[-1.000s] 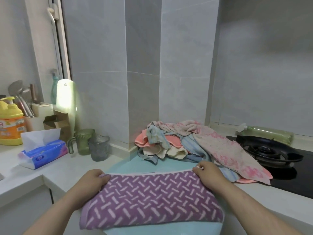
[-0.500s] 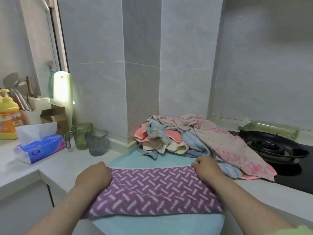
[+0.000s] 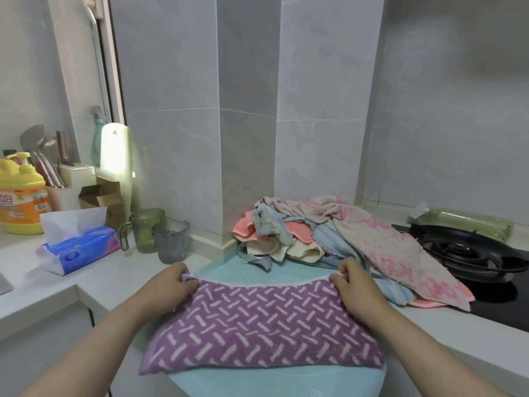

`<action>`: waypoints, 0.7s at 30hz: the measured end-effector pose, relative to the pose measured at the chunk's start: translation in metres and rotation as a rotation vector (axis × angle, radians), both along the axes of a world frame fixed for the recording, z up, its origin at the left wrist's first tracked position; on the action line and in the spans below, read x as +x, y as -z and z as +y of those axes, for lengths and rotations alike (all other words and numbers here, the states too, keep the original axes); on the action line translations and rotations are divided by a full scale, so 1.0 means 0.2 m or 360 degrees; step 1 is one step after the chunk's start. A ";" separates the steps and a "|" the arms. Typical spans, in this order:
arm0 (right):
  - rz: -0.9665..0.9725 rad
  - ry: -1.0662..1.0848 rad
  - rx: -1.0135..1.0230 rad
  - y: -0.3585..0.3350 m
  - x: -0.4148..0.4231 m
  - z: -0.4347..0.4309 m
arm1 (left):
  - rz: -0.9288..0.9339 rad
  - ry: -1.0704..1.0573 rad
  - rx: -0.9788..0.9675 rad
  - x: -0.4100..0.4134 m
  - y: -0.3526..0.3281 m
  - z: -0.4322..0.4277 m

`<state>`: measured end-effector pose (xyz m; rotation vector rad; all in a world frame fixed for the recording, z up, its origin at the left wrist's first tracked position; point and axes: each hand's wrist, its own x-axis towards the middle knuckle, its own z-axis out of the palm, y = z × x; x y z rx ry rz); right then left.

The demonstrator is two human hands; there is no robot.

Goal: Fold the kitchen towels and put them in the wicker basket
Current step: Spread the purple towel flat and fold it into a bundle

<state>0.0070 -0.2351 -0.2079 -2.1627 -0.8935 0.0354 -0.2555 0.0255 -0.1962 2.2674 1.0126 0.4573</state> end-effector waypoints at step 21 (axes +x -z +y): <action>-0.0610 0.0034 -0.0480 -0.04 -0.16 -0.01 | 0.0182 -0.0057 0.0714 0.04 -0.11 -0.20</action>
